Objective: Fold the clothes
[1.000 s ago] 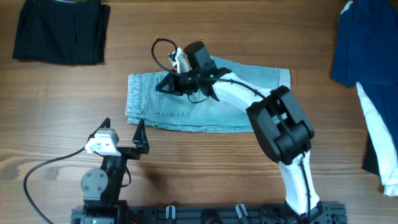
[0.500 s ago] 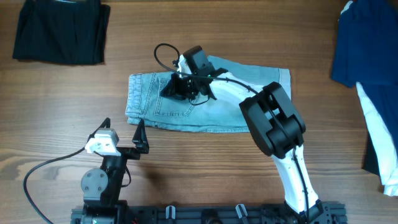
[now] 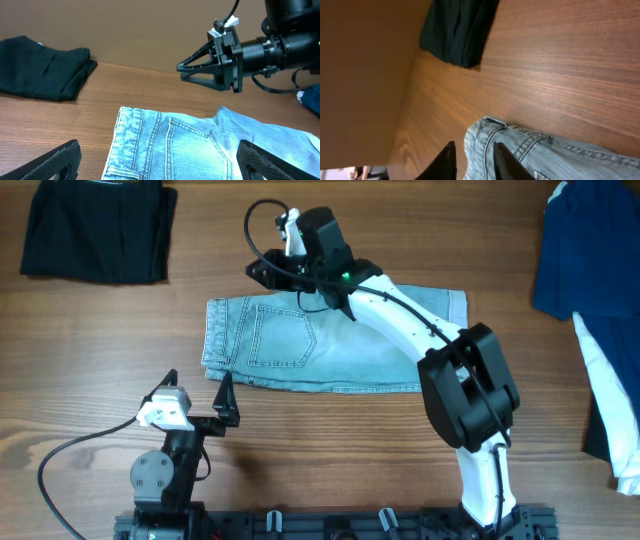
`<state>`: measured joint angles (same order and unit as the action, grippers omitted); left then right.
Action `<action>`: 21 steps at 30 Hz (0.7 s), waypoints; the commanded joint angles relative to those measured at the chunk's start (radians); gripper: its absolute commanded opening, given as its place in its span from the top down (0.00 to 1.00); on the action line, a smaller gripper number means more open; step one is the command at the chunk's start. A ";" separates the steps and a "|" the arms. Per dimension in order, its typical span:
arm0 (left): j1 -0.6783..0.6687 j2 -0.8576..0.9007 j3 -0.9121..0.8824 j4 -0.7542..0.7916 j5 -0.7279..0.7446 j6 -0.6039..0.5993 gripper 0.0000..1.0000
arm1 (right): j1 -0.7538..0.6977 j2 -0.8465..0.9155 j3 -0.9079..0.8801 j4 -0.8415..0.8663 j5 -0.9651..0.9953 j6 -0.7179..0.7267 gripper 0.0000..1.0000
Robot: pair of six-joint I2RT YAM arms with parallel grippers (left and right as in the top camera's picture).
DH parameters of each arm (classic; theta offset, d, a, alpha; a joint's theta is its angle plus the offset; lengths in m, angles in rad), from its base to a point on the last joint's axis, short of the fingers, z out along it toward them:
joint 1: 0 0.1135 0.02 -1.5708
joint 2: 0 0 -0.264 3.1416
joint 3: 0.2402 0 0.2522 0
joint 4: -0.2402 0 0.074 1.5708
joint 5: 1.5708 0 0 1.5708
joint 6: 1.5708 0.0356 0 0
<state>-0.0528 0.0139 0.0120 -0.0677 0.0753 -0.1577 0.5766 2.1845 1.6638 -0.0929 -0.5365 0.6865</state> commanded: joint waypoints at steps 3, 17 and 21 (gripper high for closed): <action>0.005 -0.007 -0.006 -0.004 -0.005 0.020 0.00 | 0.054 0.065 -0.001 0.000 -0.033 0.031 0.78; 0.005 -0.007 -0.006 -0.004 -0.005 0.019 0.00 | 0.050 0.204 0.009 -0.003 -0.009 0.015 0.96; 0.005 -0.007 -0.006 -0.004 -0.005 0.020 0.00 | 0.014 0.164 0.036 -0.042 -0.010 -0.035 0.95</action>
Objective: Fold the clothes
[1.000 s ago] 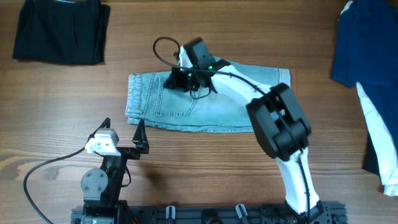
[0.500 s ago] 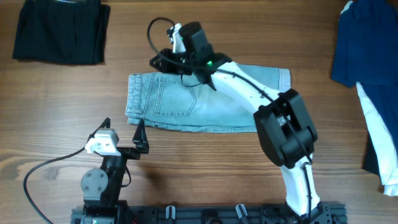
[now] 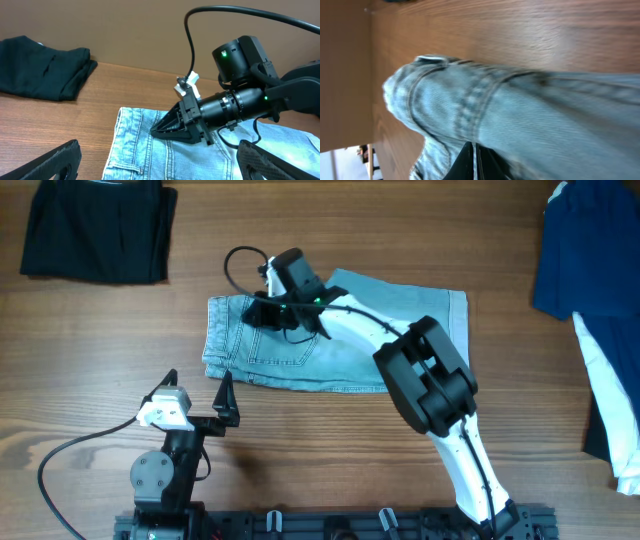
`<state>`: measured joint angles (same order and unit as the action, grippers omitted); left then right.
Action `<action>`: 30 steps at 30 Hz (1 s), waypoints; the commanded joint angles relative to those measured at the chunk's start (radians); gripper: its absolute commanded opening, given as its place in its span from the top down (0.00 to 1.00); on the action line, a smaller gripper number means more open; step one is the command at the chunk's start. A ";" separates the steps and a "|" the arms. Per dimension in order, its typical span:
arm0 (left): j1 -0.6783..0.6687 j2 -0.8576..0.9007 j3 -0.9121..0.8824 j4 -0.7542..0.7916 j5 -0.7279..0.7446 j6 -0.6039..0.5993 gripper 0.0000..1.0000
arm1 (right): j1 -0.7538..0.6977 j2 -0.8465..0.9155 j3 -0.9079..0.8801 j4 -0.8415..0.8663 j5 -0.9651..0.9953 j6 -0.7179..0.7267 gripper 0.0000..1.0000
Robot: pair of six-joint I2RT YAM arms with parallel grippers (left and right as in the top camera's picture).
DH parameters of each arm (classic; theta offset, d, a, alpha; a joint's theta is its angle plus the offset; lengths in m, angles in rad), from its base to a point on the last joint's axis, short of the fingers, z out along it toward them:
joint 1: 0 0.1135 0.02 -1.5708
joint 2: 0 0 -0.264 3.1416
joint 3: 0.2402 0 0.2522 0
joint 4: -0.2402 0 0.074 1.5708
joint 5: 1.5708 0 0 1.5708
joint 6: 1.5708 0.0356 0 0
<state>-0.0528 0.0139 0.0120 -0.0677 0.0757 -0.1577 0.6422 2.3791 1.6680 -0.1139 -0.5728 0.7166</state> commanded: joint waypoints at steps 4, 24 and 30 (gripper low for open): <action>0.005 -0.007 -0.006 -0.004 -0.006 0.020 0.00 | -0.102 -0.143 0.034 -0.087 0.027 -0.151 0.96; 0.005 -0.007 -0.006 -0.004 -0.006 0.020 0.00 | -0.457 -0.603 0.034 -0.917 0.612 -0.325 0.00; 0.005 -0.007 -0.006 -0.003 -0.005 0.019 0.00 | -0.593 -0.650 0.034 -0.948 0.603 -0.325 0.00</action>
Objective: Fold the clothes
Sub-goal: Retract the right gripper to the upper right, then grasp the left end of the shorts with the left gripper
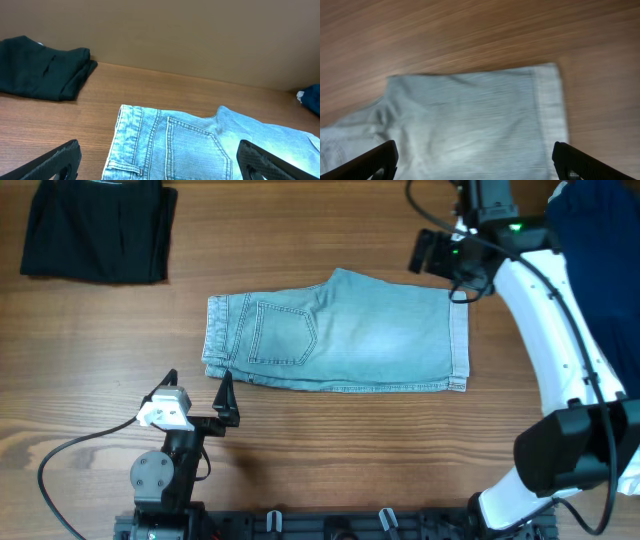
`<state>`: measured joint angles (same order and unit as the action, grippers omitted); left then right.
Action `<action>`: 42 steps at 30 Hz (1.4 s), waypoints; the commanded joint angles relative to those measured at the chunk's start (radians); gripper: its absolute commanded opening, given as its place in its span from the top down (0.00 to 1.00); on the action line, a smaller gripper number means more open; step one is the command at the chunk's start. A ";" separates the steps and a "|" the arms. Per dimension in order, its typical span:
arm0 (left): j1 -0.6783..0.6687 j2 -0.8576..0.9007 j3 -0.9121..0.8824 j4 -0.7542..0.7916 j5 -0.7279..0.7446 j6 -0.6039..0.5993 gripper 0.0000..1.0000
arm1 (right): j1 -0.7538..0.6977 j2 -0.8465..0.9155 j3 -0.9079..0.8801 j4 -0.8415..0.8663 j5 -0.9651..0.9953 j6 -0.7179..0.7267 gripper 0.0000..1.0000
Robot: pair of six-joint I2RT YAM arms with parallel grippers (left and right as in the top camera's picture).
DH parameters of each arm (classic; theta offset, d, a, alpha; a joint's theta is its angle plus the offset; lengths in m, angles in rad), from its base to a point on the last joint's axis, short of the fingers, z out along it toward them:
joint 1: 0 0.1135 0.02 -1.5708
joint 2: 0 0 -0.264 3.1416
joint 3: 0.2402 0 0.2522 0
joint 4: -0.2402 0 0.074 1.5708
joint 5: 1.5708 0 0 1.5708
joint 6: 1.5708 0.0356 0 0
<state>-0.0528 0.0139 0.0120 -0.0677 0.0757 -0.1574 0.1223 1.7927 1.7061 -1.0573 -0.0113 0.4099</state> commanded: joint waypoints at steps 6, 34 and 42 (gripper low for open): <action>0.005 -0.007 -0.006 0.036 0.014 0.015 0.00 | -0.219 -0.075 -0.005 -0.011 -0.072 -0.017 0.00; 0.006 1.138 1.056 -0.634 0.148 0.180 0.00 | -0.237 -0.074 -0.006 0.023 -0.116 -0.020 0.00; 0.050 1.533 1.200 -0.659 0.199 0.180 0.00 | -0.237 -0.074 -0.012 0.020 -0.116 -0.041 0.01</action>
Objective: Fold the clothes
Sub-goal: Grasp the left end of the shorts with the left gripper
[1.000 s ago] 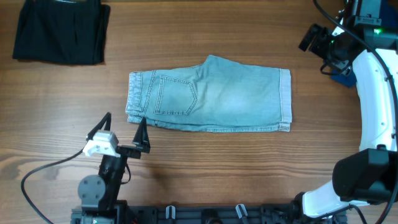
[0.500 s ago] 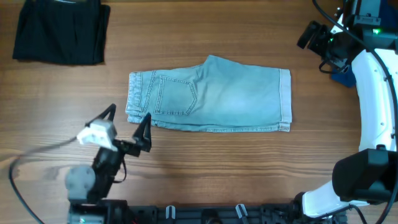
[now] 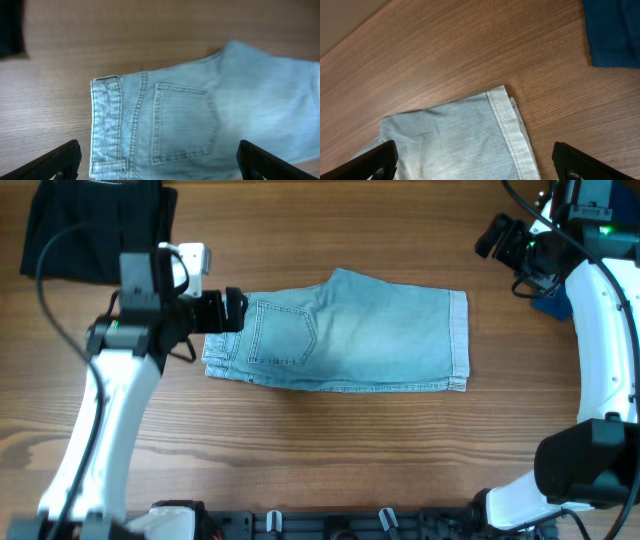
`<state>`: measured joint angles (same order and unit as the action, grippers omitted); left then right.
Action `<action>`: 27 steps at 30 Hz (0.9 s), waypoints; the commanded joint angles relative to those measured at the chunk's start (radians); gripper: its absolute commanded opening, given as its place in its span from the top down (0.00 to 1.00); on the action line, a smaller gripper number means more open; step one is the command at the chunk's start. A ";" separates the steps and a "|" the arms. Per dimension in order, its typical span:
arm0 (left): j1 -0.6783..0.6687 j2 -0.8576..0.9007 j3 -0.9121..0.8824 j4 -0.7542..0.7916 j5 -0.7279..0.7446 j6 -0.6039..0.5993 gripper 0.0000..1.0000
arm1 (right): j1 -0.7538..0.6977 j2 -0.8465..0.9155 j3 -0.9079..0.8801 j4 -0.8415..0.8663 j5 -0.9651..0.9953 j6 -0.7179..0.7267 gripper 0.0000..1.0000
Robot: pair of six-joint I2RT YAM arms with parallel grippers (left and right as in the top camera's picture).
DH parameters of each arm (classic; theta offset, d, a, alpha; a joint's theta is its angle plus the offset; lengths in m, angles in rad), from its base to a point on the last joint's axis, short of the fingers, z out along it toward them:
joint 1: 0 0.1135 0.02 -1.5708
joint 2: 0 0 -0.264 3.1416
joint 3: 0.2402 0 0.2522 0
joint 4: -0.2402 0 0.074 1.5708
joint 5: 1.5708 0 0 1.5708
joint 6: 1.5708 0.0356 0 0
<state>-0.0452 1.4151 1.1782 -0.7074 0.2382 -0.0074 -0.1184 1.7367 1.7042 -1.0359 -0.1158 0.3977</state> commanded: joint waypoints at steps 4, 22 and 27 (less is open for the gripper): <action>0.126 0.257 0.034 -0.019 0.126 0.031 0.00 | 0.004 -0.018 -0.010 -0.005 -0.012 -0.032 0.00; 0.264 0.443 0.033 -0.024 0.371 0.240 0.00 | 0.004 -0.006 -0.010 -0.004 -0.012 -0.031 0.01; 0.261 0.509 0.033 -0.021 0.371 0.240 0.00 | 0.004 -0.006 -0.010 -0.008 -0.012 -0.031 0.00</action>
<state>0.2173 1.8835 1.1984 -0.7273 0.5823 0.2054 -0.1188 1.7370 1.7042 -1.0401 -0.1158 0.3862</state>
